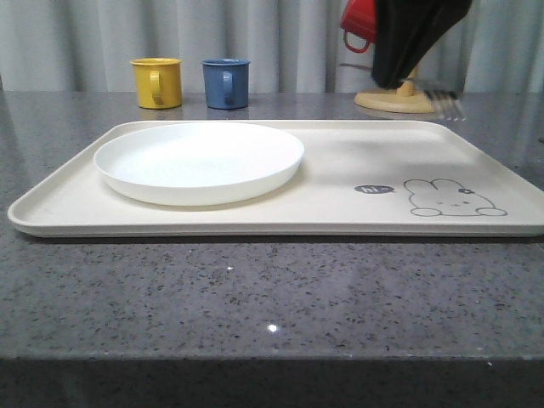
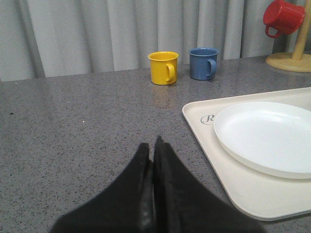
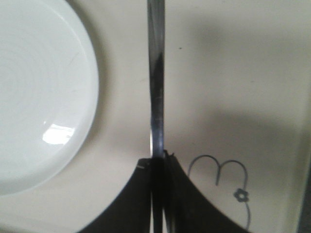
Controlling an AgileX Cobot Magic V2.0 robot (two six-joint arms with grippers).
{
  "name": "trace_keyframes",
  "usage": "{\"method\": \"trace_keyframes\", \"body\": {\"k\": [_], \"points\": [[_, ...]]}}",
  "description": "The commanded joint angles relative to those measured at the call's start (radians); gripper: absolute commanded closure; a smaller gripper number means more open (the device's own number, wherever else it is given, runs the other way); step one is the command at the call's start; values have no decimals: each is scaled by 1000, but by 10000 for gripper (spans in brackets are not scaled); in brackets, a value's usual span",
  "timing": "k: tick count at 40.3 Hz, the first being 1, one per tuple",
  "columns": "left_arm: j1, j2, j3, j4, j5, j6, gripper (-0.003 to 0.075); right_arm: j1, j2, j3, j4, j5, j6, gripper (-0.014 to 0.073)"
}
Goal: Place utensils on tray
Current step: 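Carry the fork with the right gripper and lay it beside the plate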
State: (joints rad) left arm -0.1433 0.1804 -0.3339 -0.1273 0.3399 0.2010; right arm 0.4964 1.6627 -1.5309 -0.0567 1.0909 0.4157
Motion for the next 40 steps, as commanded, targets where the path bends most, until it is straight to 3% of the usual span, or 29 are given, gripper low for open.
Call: {"method": "trace_keyframes", "body": {"k": [1,18,40], "points": [[-5,10,-25,-14,-84,-6,738,10,13,-59,-8,-48,54,596],[-5,10,-25,-14,-84,-6,738,10,159,-78,2,-97,185,594],[-5,10,-25,-14,-84,-6,738,10,143,-112,5,-42,194,323]]}}
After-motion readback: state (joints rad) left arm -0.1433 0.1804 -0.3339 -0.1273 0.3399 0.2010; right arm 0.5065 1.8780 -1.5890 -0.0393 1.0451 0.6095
